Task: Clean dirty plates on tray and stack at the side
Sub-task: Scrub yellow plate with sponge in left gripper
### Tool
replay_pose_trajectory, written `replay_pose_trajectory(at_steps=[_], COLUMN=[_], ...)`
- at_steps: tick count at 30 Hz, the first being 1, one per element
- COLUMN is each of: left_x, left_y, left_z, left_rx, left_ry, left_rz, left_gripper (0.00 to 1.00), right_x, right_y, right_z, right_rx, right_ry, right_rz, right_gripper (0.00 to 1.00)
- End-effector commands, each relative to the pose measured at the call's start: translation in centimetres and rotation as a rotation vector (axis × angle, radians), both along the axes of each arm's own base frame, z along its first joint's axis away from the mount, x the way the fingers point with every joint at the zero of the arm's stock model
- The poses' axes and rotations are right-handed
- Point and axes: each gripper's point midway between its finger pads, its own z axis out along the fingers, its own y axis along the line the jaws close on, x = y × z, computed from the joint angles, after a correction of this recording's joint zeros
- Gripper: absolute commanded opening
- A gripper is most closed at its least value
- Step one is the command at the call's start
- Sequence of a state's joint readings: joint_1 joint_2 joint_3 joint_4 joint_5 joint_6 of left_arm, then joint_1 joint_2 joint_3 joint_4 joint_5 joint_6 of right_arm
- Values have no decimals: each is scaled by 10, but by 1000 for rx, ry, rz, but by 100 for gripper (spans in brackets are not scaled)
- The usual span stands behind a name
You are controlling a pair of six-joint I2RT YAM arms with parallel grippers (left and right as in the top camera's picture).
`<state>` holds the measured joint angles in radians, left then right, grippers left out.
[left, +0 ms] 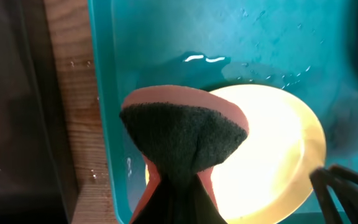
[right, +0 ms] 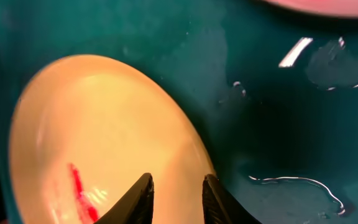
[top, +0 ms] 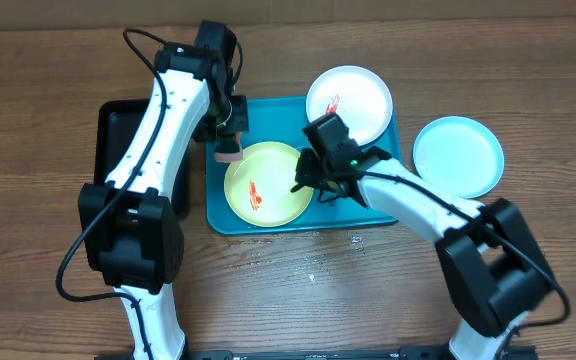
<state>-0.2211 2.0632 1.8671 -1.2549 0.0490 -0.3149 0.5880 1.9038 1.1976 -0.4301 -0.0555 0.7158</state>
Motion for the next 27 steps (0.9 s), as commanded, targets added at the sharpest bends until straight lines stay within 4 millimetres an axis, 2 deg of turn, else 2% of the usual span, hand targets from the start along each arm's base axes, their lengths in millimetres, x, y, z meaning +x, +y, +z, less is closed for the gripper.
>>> replay_pose_trajectory(at_steps=[1,2,8,10,13,16,19,21,27], left_x=[-6,-6,-6,-6,-4,-5,-6,-7,-13], left_y=[-7,-8,-13,-15,-19,-23,-26,-28,-36], left_z=[-3,-4,-4,-4,-3,-3,-3,-4,-10], left_rx=[-28,-27,-28,-30,-33,-33,-33,-32,-27], left_ry=[16,19,13,8,-3,-3,-3,0,13], left_rz=[3,2,-11,-15,-23,-32,-40,-47,-79], left_gripper=[4,4,4,4,4,4,4,5,4], right_x=[-2,-2,-1,0,4,10,11,9,-2], right_y=[-5,-7,-7,0,6,-4,-14,-23,-37], right_z=[-22,-22,-22,-16,4,33,45,43,10], right_rx=[-14,-15,-13,7,14,-35,-61,-74,-121], right_ry=[62,68,66,59,48,48,62,88,176], right_rz=[3,-7,-8,36,104,87,65,51,35], right_gripper=[23,19,18,17,18,18,19,22,23])
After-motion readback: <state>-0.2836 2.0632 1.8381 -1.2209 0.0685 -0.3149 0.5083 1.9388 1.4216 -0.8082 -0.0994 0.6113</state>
